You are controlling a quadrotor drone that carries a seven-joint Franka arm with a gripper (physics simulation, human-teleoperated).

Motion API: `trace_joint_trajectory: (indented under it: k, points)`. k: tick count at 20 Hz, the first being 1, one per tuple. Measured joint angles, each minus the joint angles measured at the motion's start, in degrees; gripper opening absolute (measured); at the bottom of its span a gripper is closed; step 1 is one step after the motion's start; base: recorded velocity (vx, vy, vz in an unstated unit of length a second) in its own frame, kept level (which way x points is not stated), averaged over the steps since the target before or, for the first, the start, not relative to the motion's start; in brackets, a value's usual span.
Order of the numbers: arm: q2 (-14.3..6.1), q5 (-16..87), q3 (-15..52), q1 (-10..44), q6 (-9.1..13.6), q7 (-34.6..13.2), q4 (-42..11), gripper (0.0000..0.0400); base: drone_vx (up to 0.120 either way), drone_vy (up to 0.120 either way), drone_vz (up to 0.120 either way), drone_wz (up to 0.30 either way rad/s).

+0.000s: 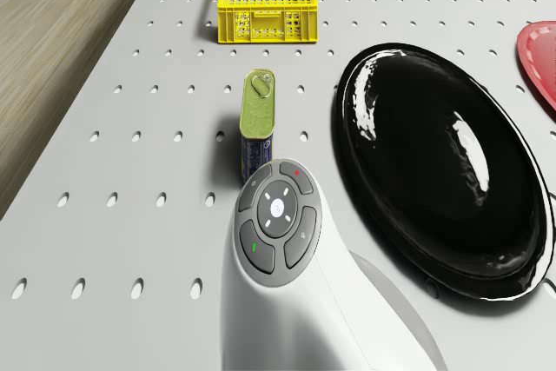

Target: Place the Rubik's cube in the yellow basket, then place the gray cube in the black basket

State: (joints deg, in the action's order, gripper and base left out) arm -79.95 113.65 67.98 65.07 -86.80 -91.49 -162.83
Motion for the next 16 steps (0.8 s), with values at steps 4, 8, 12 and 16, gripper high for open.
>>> trace_joint_trajectory:
  k: [4,8,12,16]
  points:
    - [0.01,-0.5,0.44,-0.06,0.12,0.49,-0.12,0.0286,0.0,0.0,0.0,0.0]
    - [0.04,-2.89,2.91,-0.09,1.04,-1.15,-0.77,0.0286,0.0,0.0,0.01,0.0]
    - [-0.01,-6.08,6.19,0.01,2.06,-2.18,-1.44,0.0286,0.0,0.0,0.12,0.0]
    - [-0.33,-8.18,8.26,0.22,2.36,-2.79,-1.75,0.0286,0.0,0.0,0.12,0.0]
